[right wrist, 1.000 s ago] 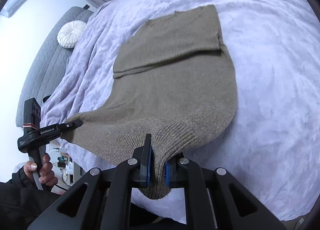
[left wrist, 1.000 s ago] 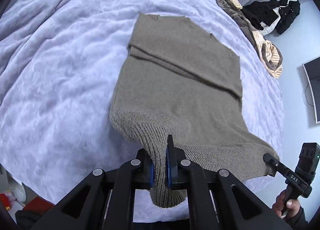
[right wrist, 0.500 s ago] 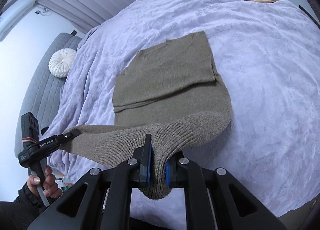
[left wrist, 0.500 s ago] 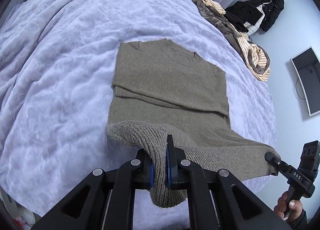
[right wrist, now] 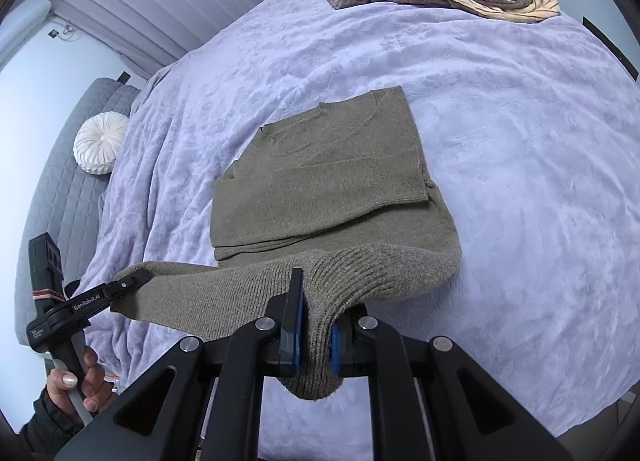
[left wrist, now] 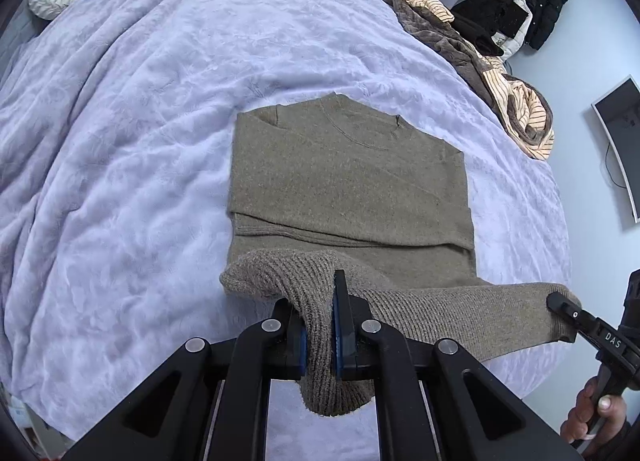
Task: Fold small clothes
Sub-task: 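Lift the hem with both grippers and carry it toward the collar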
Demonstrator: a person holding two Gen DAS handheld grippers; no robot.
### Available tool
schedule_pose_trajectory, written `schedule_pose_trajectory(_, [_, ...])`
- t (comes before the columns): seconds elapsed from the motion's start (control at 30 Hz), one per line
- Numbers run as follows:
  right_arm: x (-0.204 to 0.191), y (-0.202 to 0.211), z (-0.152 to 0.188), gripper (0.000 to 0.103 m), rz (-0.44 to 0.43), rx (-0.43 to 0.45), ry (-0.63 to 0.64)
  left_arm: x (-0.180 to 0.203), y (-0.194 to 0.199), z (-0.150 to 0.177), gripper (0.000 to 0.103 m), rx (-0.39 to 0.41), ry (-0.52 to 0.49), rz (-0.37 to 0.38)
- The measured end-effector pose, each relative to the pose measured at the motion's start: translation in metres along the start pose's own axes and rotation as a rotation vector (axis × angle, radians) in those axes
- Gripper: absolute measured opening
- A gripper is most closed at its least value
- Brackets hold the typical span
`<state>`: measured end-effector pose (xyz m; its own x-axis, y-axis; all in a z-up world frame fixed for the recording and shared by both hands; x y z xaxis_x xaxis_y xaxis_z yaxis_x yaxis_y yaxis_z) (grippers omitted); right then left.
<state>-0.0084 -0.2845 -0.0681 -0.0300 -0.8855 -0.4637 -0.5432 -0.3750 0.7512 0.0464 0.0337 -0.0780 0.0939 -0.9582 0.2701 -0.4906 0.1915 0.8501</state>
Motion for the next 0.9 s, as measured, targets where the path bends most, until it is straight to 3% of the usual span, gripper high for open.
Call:
schedule_pose_trajectory(0.13, [-0.007, -0.001, -0.015, 0.011, -0.033, 0.001, -0.03, -0.004, 0.007, -0.015, 0.01, 0.039, 0.008, -0.009])
schedule_pose_trajectory(0.33, [-0.02, -0.008, -0.039, 0.011, -0.021, 0.015, 0.045, -0.005, 0.003, -0.024, 0.01, 0.045, 0.023, -0.024])
schedule_pose_trajectory(0.9, [-0.005, -0.029, -0.054, 0.011, -0.024, -0.002, 0.018, 0.011, -0.015, -0.032, 0.01, 0.028, -0.013, -0.081])
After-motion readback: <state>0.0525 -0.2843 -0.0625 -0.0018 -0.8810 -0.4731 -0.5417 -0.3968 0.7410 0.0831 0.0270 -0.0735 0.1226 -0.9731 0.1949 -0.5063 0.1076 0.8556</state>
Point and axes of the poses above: each gripper's, at about its wrist camera, not at the fingertips, and y roughly against the way its jaws point, x to its right, z to its underside, the point moved 7 cm from there along -y, roughly the way its jaws point, and after that the axes turned 11 degrees about x, right-handed, at the moved point
